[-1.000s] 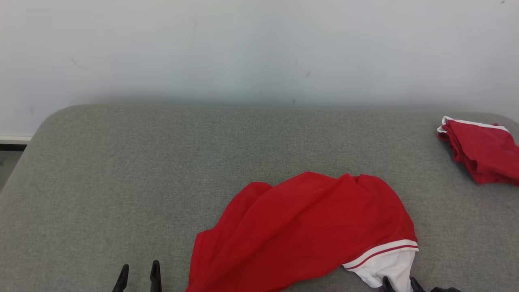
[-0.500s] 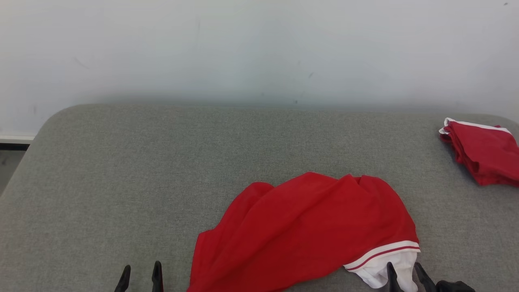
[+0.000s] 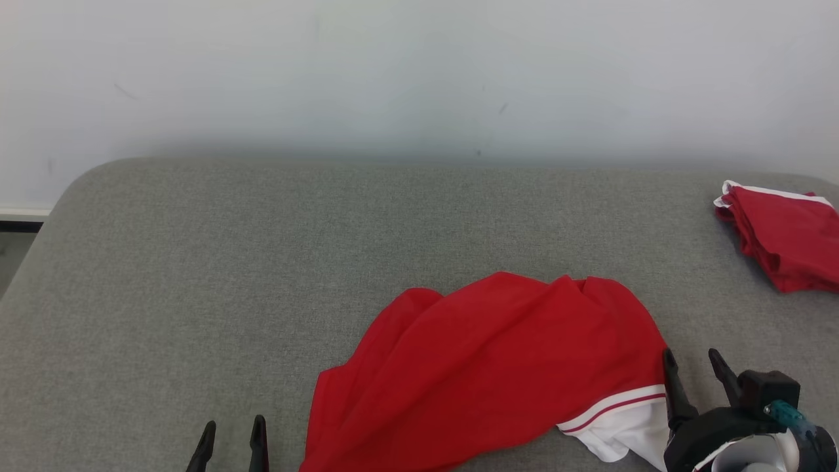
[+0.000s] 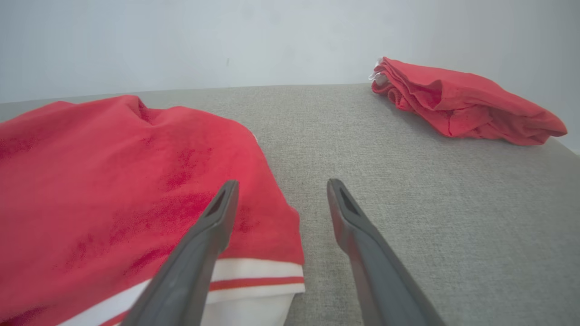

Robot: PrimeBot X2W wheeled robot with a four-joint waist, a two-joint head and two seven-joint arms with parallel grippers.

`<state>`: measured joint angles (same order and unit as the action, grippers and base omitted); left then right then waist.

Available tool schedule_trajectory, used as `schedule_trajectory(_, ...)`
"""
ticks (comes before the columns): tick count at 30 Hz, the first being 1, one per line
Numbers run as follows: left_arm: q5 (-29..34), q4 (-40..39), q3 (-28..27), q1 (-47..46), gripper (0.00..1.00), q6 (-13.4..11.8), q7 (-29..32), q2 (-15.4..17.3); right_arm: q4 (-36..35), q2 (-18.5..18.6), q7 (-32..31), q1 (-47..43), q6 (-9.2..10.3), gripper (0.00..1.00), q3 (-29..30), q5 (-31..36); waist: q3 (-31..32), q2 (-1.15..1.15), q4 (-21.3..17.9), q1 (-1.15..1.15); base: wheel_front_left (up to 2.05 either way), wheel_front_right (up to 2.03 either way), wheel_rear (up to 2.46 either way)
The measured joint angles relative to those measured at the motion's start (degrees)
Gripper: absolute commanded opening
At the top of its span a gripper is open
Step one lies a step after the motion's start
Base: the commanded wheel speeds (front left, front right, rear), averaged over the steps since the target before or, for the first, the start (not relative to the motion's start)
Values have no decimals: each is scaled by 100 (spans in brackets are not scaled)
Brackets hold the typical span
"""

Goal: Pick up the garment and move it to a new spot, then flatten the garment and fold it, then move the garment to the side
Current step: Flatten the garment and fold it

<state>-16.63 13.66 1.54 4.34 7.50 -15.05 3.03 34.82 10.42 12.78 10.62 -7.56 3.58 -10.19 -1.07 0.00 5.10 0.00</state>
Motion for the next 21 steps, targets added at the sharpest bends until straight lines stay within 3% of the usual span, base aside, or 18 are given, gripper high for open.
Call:
schedule_trajectory(14,-8,47,45,-116,100,0,0,-5,1895,214,-598,988,0,100,-504,-315,-127,0,165,0,0,0,0)
schedule_trajectory(15,-9,45,34,-115,100,0,0,-5,1940,214,-578,1024,0,37,-579,-356,-126,0,155,0,0,0,0)
schedule_trajectory(16,-9,45,26,-114,100,0,0,-5,1968,216,-552,1053,0,0,-655,-405,-129,0,144,0,0,0,0)
schedule_trajectory(21,-9,63,23,-126,100,0,1,-5,1894,307,-197,1334,0,0,-902,-657,-164,0,76,0,0,0,0)
